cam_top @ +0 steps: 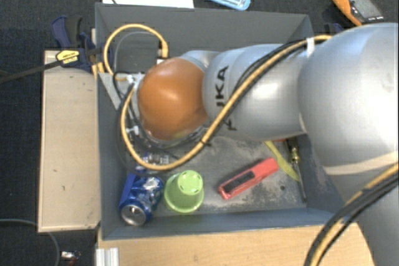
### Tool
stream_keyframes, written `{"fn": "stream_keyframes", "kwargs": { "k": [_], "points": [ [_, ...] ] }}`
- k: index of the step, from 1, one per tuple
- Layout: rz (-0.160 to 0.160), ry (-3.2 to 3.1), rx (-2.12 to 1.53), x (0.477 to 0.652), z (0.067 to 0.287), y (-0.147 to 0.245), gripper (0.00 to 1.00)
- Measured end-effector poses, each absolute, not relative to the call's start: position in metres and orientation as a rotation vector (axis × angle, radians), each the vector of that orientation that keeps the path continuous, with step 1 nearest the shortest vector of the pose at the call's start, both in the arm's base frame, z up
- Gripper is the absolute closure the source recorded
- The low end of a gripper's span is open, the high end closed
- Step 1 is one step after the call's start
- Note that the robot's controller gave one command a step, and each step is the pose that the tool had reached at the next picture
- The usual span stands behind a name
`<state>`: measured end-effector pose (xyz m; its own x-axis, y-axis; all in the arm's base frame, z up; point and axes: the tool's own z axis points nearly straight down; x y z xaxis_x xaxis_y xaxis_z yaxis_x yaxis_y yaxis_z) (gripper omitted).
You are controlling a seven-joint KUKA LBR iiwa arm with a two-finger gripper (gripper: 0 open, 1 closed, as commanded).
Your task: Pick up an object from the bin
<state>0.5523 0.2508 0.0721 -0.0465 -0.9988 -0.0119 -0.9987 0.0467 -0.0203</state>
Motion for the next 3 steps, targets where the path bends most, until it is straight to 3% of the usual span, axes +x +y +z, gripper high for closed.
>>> {"fn": "stream_keyframes", "kwargs": {
  "k": [1, 2, 3],
  "points": [
    [-0.009, 2.257, -2.153, 0.552, 0.072, 0.251, 1.0],
    [-0.006, 2.261, -2.15, 0.551, 0.087, 0.251, 1.0],
    [-0.007, 2.259, -2.149, 0.551, 0.118, 0.251, 1.0]
  ]
}}
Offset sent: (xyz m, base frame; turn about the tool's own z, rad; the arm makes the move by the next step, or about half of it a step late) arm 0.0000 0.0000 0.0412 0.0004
